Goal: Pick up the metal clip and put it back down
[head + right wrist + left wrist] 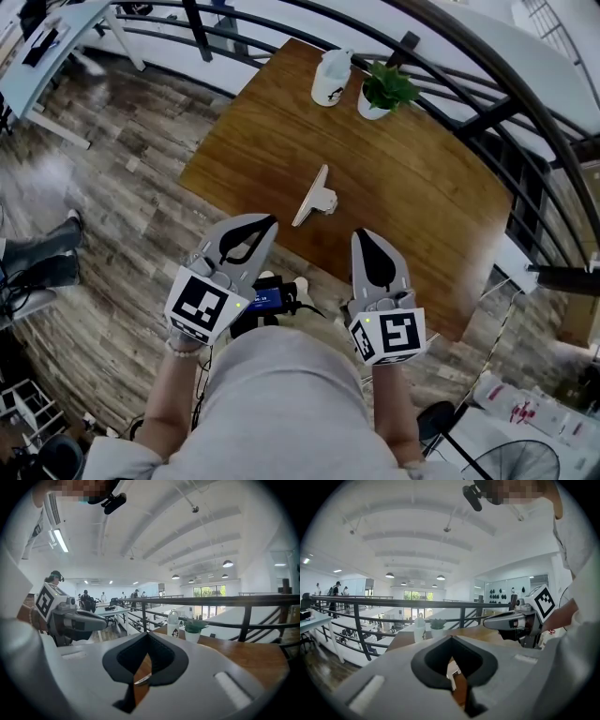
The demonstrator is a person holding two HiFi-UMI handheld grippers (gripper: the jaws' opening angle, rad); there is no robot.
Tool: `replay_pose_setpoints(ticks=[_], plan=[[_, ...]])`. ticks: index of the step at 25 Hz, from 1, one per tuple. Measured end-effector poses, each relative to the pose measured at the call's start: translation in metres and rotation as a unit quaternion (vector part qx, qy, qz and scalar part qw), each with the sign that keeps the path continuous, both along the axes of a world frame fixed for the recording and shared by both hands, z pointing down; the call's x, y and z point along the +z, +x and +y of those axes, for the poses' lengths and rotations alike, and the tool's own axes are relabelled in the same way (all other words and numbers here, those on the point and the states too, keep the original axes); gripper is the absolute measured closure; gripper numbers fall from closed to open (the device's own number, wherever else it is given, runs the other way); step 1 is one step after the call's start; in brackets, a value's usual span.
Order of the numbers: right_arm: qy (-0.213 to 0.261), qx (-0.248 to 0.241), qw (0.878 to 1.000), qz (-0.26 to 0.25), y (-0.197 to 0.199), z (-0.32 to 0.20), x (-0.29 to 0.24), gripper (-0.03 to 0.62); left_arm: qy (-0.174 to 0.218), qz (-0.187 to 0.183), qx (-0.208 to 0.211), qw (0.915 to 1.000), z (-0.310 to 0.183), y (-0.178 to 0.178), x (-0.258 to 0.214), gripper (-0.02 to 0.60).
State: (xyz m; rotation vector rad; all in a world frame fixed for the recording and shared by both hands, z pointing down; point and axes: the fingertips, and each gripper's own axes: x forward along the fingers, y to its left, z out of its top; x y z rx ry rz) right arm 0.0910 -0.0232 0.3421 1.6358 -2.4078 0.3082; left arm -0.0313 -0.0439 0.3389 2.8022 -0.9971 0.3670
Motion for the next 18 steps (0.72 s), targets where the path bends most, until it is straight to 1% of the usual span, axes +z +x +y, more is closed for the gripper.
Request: replay_pose_setpoints(ticks=[7,12,18], plan=[[0.002,0.001,1.0,0.001,-0.0005,-0.0018,-0.0012,0.572,0.006,-0.003,0.009,0.9999,0.0007,0.0025,-0.0042,0.581],[0.0,-0.001,1.0,0.002,-0.0022,-0.0008,0.001,0.572,-0.002,-0.001,0.001,1.0,0.0017,0.0008,0.0016,0.581],[-0.004,0.002,1.0,0.004,-0.0012,-0.0007,0.0028,0.572,0.002,-0.006,0.007,1.0,0.0019,0.0032,-0.0005,0.581]])
